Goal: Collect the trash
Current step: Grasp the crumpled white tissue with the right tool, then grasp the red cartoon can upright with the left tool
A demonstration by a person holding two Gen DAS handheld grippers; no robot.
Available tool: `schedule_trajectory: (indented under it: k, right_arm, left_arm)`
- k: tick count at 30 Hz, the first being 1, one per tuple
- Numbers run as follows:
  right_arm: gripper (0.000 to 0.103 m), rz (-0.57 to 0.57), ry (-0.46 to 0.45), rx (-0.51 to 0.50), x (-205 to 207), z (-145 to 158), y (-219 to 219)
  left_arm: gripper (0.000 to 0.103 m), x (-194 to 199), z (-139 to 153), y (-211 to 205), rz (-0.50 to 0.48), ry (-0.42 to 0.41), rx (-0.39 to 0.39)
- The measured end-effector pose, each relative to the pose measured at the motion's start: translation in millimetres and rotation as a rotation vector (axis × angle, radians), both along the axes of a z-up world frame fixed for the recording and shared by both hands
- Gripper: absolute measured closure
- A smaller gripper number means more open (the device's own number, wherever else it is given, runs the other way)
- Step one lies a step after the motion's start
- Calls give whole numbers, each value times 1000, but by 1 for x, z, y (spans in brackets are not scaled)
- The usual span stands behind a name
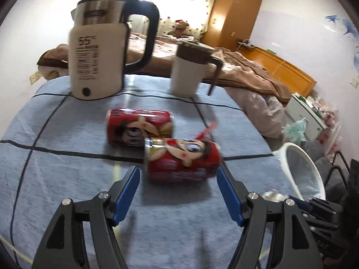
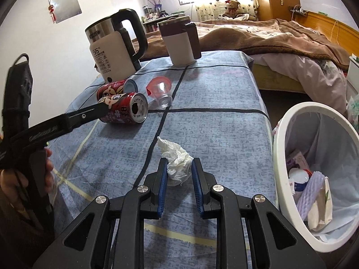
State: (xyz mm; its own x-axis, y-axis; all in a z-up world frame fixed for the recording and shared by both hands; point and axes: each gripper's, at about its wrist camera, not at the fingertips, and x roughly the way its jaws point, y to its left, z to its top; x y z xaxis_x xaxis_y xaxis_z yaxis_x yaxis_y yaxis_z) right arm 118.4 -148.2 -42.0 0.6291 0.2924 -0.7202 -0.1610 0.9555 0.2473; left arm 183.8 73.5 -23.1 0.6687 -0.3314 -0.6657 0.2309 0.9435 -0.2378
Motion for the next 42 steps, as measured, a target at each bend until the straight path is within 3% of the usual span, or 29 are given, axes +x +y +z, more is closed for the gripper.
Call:
schedule_trajectory:
  k: [4, 15, 21, 28, 42]
  right_arm:
    - [81, 3, 1, 6, 2, -1, 3]
    - [81, -26, 3, 13, 3, -2, -6]
    - [81, -30, 7, 16, 4, -3, -6]
    - [81, -25, 11, 25, 5, -5, -6]
    - [81, -27, 17, 35, 8, -8, -8]
  left_arm:
    - [30, 14, -11, 2, -25, 61, -69]
    - [30, -15, -8, -25, -190, 63, -170]
    - [30, -26, -4, -43, -269, 42, -111]
    - [30, -28, 5, -24, -189, -53, 11]
    - [29, 12, -11, -44, -242, -7, 56]
